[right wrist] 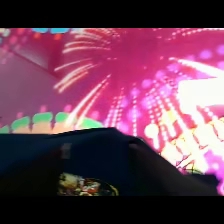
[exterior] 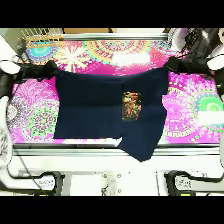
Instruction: Fold the clothes and pants, and hang the long-sleeved shirts on hangers.
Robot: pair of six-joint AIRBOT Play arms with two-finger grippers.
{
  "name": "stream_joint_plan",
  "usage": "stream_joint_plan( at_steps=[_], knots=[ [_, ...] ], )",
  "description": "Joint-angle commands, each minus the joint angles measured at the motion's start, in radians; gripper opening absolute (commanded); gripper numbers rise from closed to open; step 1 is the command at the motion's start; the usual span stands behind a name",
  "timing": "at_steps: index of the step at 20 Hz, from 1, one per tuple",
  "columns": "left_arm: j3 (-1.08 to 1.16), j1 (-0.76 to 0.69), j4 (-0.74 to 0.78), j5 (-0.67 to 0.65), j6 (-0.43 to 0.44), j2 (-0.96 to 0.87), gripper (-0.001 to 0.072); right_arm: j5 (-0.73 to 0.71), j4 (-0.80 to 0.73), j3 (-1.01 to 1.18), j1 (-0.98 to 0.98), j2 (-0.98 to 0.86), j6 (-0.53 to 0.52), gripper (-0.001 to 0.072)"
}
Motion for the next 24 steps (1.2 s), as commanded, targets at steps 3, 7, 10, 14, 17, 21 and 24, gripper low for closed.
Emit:
stream_joint_plan(
  at_steps=[3,7,10,14,17,21,24],
  knots=[
    [0.223,0.047,-0.069,-0.122,-0.069,-0.212,0.0679,-0.079,0.004,0.043,-0.035,-0.054,-0.007,0.0553],
    [0.149,0.102,0.054,-0.191,-0.048,-0.067,0.0679,0.165,-0.105,-0.003,-0.116,0.073,-0.013,0.0526],
    [-0.119,0.103,0.211,-0.192,-0.045,0.126,0.0679,0.315,-0.225,-0.229,-0.174,0.211,-0.014,0.0479],
    [-0.514,0.102,0.209,-0.162,-0.045,0.34,0.0679,0.335,-0.222,-0.678,-0.292,0.373,0.072,0.0645],
    [-0.698,0.102,0.206,-0.12,-0.045,0.439,0.0679,0.285,-0.166,-0.9,-0.336,0.397,0.07,0.0657],
    [-0.806,0.103,0.157,-0.092,-0.045,0.53,0.0679,0.15,0.016,-1.033,-0.319,0.389,-0.009,0.0656],
    [-0.845,0.103,0.155,-0.068,-0.045,0.577,0.0679,0.109,0.119,-1.045,-0.283,0.346,-0.064,0.0655]
  ],
)
